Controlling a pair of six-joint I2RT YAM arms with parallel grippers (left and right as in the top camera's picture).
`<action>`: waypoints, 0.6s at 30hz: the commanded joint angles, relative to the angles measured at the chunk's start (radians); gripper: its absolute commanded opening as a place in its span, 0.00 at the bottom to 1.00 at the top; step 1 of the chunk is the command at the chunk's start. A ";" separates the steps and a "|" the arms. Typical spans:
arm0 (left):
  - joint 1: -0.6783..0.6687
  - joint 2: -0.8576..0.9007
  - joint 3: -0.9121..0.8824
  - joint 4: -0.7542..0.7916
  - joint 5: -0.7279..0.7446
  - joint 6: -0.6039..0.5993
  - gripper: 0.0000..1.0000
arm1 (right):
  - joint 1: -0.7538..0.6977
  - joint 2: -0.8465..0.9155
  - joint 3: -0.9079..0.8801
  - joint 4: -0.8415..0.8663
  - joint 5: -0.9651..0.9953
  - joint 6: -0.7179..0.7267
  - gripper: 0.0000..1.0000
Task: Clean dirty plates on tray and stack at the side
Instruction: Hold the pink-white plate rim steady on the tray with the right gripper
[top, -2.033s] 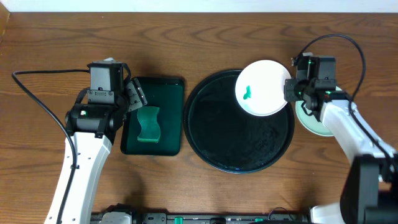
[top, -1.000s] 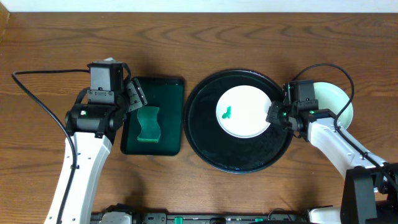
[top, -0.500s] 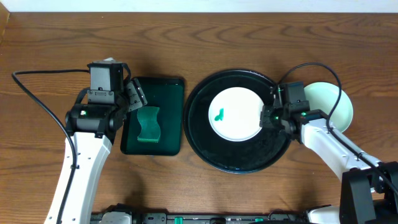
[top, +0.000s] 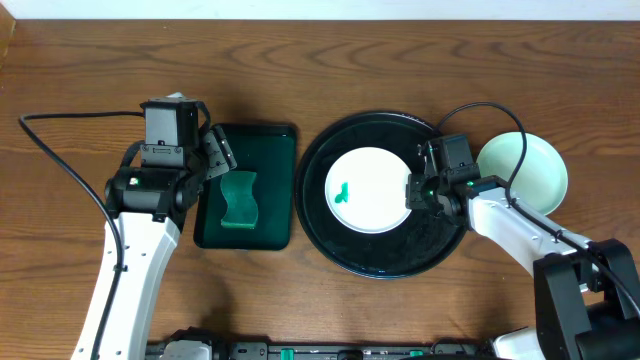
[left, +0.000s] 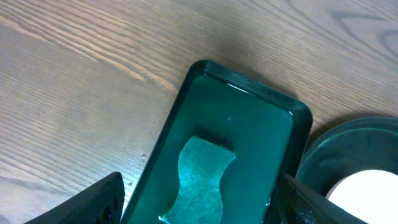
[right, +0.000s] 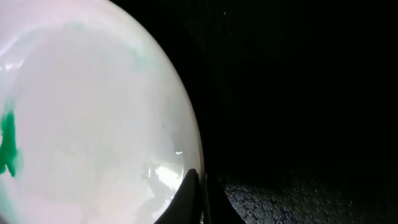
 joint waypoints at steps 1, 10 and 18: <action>-0.005 0.002 0.010 0.000 -0.012 -0.001 0.78 | 0.011 0.016 -0.008 0.000 0.006 -0.026 0.01; -0.005 0.002 0.010 0.000 -0.012 -0.001 0.78 | 0.011 0.015 -0.005 -0.002 0.005 -0.058 0.19; -0.005 0.002 0.010 0.000 -0.012 -0.001 0.78 | 0.011 0.014 0.011 -0.025 0.005 -0.079 0.41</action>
